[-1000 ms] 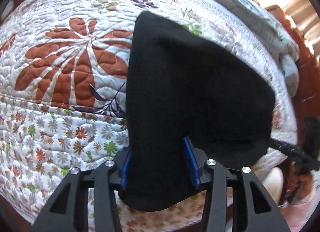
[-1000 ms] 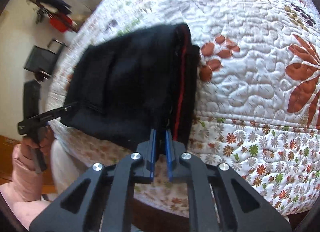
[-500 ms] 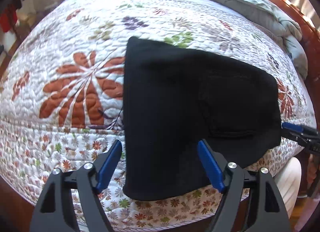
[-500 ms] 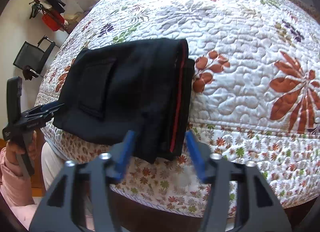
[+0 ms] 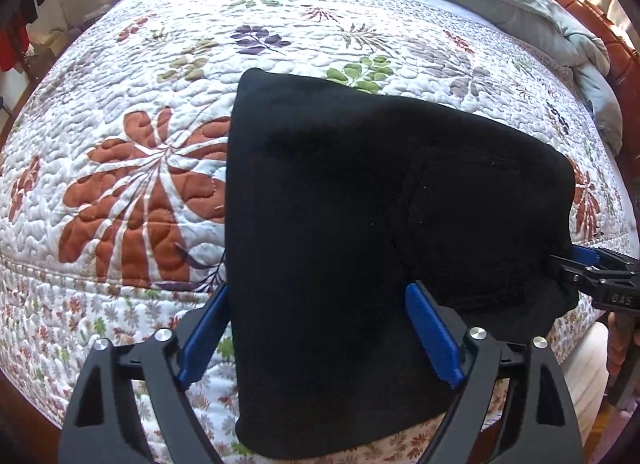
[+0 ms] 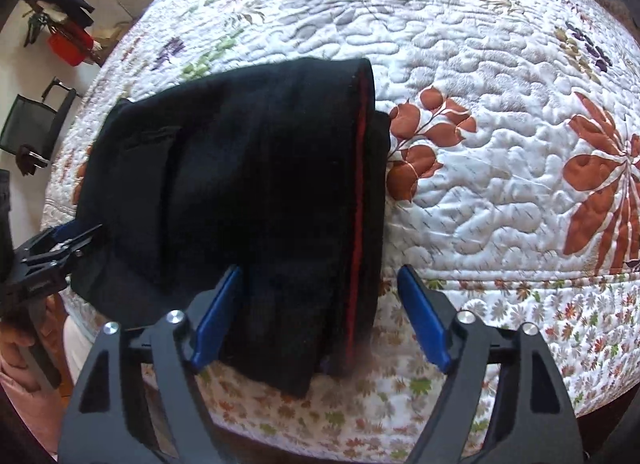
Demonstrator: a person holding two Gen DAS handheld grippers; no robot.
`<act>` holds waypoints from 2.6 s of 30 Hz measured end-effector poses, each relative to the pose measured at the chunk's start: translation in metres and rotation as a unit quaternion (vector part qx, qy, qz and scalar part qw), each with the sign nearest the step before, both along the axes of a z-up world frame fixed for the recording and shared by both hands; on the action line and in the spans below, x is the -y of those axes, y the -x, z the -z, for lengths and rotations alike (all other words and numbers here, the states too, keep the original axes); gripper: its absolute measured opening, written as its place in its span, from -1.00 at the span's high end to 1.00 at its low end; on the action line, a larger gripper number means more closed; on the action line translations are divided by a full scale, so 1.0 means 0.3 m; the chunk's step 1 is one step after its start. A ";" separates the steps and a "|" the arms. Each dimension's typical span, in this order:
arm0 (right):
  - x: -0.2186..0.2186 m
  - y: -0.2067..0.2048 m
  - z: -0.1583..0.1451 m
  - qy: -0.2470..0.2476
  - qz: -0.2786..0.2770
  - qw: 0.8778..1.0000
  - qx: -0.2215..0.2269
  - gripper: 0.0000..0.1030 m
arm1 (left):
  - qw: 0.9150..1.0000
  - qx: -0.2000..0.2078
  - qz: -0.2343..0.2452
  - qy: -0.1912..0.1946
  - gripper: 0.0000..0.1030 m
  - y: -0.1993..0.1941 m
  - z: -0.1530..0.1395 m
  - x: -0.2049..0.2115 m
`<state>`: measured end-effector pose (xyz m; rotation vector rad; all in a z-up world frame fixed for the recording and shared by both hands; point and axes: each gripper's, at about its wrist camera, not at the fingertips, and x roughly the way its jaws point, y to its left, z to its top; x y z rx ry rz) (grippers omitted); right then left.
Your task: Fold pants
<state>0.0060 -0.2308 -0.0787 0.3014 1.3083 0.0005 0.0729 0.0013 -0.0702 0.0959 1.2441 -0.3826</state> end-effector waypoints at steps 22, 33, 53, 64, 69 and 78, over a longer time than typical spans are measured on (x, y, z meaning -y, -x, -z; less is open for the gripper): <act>0.040 0.056 0.077 -0.014 0.040 0.999 0.033 -0.96 | 1.000 -0.004 0.002 -0.002 -0.92 -0.023 0.031 -0.001; 0.016 0.063 0.050 -0.037 0.019 0.999 0.032 -0.42 | 0.994 -0.049 -0.012 0.097 -0.91 -0.048 0.088 -0.085; 0.157 0.153 -0.265 -0.084 0.006 0.988 0.128 0.42 | 0.977 -0.003 0.008 0.212 0.40 -0.032 -0.167 0.002; 0.470 -0.199 -0.364 -0.033 0.004 0.985 0.170 0.42 | 0.974 0.061 0.023 0.219 0.39 -0.362 -0.243 0.295; 0.564 -0.323 -0.164 -0.087 0.020 0.990 0.113 0.36 | 0.982 0.027 0.017 0.186 0.37 -0.455 -0.078 0.331; 0.671 -0.250 0.077 -0.170 0.053 0.976 0.127 -0.04 | 0.983 0.026 0.020 0.179 -0.20 -0.424 0.112 0.270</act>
